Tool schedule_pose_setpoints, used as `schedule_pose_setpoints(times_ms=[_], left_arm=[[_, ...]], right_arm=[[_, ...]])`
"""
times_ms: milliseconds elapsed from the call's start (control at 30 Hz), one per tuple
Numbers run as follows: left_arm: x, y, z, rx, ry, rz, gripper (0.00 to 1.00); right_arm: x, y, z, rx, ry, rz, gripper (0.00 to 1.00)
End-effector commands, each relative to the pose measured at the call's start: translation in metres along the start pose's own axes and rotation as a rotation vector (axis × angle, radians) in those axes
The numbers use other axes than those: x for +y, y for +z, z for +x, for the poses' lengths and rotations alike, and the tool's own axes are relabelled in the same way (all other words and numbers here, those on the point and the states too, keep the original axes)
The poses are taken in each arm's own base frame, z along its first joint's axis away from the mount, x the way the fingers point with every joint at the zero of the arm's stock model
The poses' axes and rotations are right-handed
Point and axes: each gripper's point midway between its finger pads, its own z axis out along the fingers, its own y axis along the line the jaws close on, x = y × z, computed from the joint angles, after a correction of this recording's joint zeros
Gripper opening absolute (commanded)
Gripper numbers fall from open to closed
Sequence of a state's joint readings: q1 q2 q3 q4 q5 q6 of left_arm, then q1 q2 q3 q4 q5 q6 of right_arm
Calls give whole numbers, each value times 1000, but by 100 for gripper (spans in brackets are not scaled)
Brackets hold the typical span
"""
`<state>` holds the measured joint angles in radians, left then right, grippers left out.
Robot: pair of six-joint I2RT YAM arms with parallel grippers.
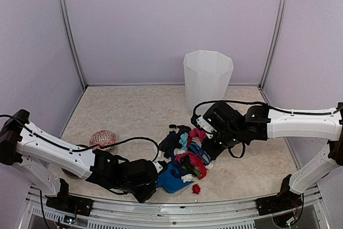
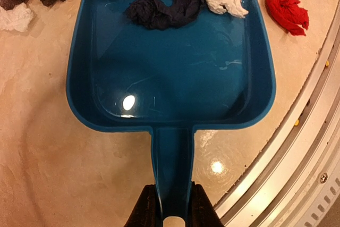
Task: Sweep away the paper scraps from the table
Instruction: Sweep the paper scraps into the dustpan.
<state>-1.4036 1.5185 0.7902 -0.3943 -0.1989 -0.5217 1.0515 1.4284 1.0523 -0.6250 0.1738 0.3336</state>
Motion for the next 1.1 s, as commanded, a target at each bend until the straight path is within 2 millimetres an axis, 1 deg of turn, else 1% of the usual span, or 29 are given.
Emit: schedule_pose_setpoints(times_ms=[0, 167, 233, 400, 633, 733, 933, 1067], left_arm=[[14, 14, 1, -6, 17, -27, 0], [25, 19, -6, -31, 7, -51, 0], [29, 19, -10, -46, -2, -64, 0], [34, 20, -23, -90, -24, -77, 0], [43, 21, -37, -159, -53, -115, 0], [45, 21, -38, -173, -58, -122, 0], [54, 21, -36, -202, -70, -159, 0], [56, 17, -40, -243, -75, -177, 0]], right_arm=[[23, -4, -24, -74, -1, -94, 0], [34, -3, -33, -106, 2, -144, 0], [42, -2, -34, -107, 0, -184, 0], [53, -1, -36, -114, -9, -233, 0], [62, -2, -46, -142, -25, -272, 0], [55, -3, -50, -158, -25, -233, 0], [25, -6, -57, -189, -4, -64, 0], [18, -13, -66, -226, -4, -22, 0]])
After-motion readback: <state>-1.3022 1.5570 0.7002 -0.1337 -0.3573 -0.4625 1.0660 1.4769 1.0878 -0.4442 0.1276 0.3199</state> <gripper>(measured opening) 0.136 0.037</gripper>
